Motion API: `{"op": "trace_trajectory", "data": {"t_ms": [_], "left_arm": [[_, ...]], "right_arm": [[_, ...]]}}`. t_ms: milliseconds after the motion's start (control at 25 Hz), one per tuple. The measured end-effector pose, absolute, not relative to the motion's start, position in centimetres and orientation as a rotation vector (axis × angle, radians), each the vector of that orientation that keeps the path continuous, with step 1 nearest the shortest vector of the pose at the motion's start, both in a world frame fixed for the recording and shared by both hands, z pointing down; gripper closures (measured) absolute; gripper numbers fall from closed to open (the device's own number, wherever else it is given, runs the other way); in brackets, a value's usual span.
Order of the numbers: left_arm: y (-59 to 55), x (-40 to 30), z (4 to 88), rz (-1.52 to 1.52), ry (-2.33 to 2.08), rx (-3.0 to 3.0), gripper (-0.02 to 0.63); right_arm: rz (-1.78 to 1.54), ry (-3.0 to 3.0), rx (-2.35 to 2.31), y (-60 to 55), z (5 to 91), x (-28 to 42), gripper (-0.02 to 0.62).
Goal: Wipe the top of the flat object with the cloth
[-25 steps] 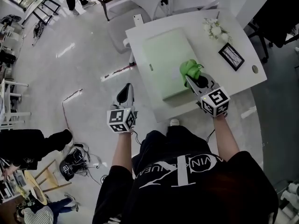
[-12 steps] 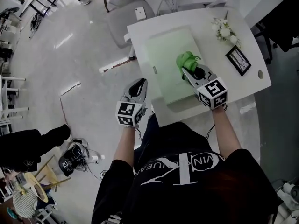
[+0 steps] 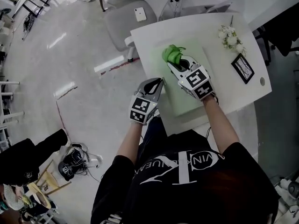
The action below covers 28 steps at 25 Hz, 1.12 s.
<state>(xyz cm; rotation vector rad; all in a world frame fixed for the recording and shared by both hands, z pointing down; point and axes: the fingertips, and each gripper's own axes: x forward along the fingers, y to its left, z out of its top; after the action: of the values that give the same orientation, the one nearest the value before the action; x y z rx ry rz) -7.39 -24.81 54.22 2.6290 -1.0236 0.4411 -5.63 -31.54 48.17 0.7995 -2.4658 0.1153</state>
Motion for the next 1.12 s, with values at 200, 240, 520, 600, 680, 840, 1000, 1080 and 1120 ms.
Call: {"op": "trace_trajectory", "data": {"t_ms": [200, 240, 520, 600, 680, 840, 1000, 1080, 1120], "left_arm": [[-25.3, -7.0, 54.6, 0.436, -0.956, 2.662, 0.595], [-25.3, -6.9, 54.6, 0.439, -0.947, 2.669, 0.595], [-24.8, -5.1, 55.2, 0.481, -0.923, 2.694, 0.597], [-24.8, -5.1, 55.3, 0.486, -0.965, 2.649, 0.597], [-24.8, -5.1, 55.4, 0.515, -1.027, 2.604, 0.597], [-24.7, -5.3, 55.5, 0.519, -1.093, 2.559, 0.597], [-24.9, -5.7, 55.4, 0.524, -1.138, 2.529, 0.597], [-24.9, -5.8, 55.5, 0.524, -1.161, 2.512, 0.597], [-24.9, -5.8, 55.5, 0.523, -1.172, 2.504, 0.597]], "right_arm": [[0.105, -2.419, 0.743, -33.3, 49.3, -8.9, 0.552], [0.109, -2.417, 0.738, -33.6, 49.4, -9.4, 0.552], [0.156, -2.403, 0.658, -33.9, 51.2, -10.7, 0.552], [0.202, -2.386, 0.640, -34.0, 52.2, -10.6, 0.552], [0.251, -2.378, 0.641, -34.3, 52.8, -10.3, 0.552], [0.334, -2.382, 0.661, -34.8, 52.8, -9.0, 0.552], [0.375, -2.372, 0.698, -35.8, 52.7, -7.0, 0.552], [0.414, -2.368, 0.733, -36.4, 52.8, -5.6, 0.552], [0.429, -2.362, 0.755, -36.8, 52.9, -4.8, 0.552]]}}
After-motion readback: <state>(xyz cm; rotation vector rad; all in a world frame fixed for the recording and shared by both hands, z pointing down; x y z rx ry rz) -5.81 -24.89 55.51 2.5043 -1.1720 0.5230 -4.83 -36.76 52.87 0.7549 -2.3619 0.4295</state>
